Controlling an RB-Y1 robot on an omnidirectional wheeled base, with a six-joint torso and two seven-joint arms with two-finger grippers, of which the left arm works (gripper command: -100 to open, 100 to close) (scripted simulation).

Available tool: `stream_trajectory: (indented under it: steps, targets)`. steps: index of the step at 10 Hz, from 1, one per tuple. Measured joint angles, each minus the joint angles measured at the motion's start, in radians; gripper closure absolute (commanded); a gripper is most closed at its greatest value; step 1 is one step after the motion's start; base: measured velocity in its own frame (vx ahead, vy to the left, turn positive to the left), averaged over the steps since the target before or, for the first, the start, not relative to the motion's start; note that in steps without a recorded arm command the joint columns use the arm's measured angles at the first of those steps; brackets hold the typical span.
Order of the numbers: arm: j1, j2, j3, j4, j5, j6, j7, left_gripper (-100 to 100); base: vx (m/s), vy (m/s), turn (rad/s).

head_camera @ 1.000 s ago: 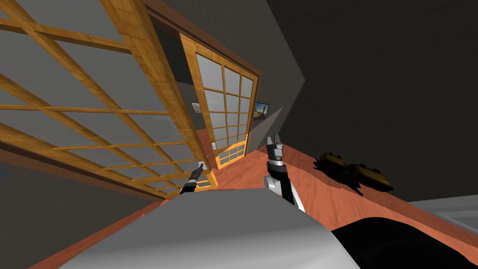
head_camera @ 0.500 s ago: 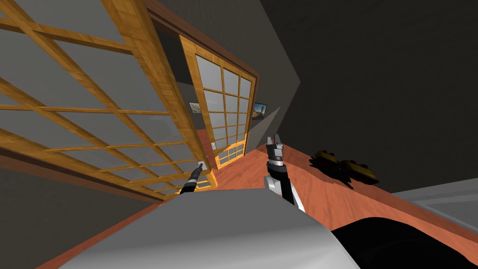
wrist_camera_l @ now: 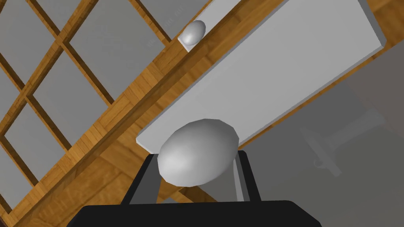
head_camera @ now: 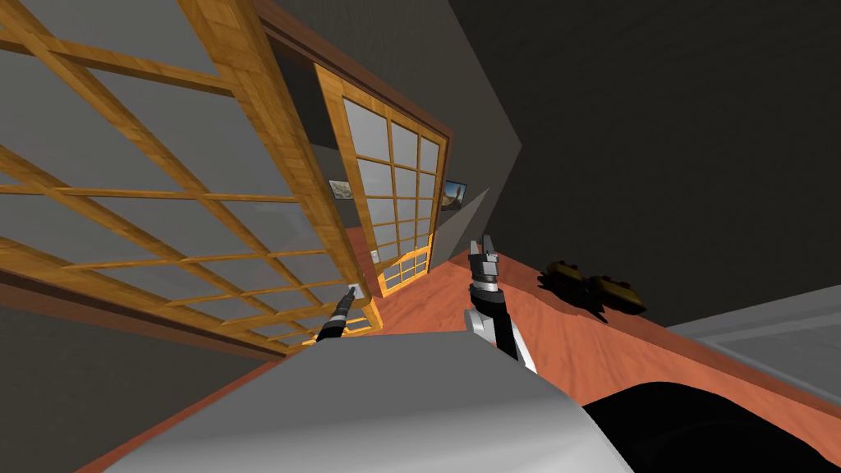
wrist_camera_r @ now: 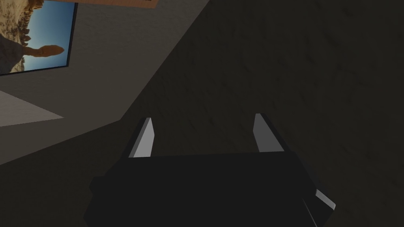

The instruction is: Pull the door open

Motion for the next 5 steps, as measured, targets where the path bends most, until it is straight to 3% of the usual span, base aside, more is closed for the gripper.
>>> stream_trajectory:
  steps: [5]
  targets:
    - [0.003, 0.001, -0.010, -0.012, 0.039, 0.010, 0.119, 100, -0.031, 0.017, -0.045]
